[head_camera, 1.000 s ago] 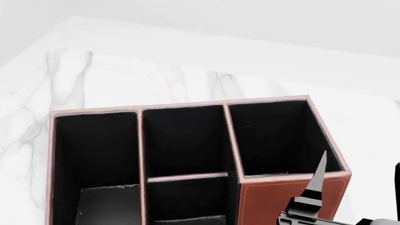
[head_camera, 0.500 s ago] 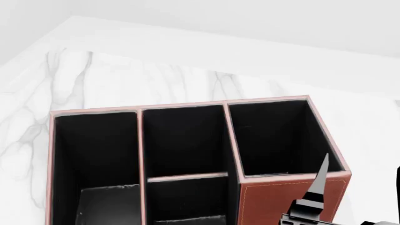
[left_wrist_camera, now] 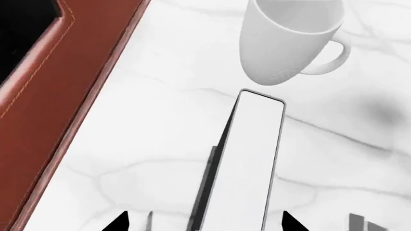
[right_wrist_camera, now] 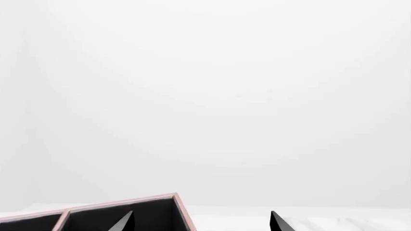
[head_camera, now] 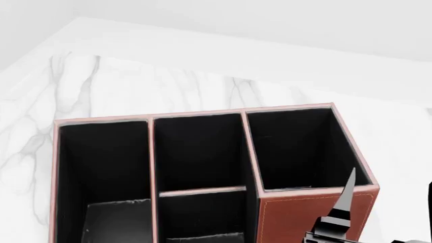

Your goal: Pick up the book and place it in the front compartment of the caddy.

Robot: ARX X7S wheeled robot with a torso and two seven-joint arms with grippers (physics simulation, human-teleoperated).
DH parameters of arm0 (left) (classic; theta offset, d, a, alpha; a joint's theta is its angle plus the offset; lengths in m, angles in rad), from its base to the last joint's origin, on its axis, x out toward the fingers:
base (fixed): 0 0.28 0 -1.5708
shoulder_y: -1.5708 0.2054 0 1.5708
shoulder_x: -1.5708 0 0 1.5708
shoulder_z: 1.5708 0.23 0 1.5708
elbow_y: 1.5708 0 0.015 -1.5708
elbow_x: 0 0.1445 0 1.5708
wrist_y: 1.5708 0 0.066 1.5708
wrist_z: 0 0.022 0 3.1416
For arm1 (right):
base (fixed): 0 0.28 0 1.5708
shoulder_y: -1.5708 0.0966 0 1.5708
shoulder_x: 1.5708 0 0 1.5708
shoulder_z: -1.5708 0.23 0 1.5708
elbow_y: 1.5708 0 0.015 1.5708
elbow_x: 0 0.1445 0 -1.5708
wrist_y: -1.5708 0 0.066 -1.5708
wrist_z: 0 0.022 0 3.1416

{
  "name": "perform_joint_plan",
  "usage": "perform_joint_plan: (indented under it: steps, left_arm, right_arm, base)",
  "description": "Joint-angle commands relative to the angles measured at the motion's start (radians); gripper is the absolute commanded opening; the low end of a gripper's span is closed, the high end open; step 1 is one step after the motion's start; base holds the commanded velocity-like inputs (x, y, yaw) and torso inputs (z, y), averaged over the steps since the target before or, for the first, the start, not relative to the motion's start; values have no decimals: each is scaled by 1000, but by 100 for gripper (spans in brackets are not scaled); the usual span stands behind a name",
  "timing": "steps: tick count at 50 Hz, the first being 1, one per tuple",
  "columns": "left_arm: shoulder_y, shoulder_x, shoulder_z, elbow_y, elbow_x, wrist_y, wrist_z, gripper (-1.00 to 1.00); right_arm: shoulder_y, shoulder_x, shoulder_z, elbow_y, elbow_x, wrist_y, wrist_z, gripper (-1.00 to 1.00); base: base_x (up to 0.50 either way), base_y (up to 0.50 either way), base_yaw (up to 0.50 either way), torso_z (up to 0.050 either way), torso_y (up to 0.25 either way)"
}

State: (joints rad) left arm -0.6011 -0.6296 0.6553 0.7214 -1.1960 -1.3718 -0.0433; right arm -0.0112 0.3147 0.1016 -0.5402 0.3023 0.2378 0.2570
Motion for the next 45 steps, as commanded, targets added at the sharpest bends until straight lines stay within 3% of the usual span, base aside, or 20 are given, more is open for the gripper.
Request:
perform_joint_plan:
  steps: [1,12,45]
  left_arm:
    - [-23,-22,130,0,233,149,125,100]
    - [0,-41,207,21,324,243,186,100]
    - [23,47,346,-190,490,383,253,100]
  right_arm:
    - [-2,4,1,6,4,-7,1,100]
    - [-3,7,0,7,5,-10,6,100]
    - [-11,14,1,25,6,-34,13,100]
  base:
    - [0,0,0,0,0]
    - [0,0,0,0,0]
    - [0,0,0,0,0]
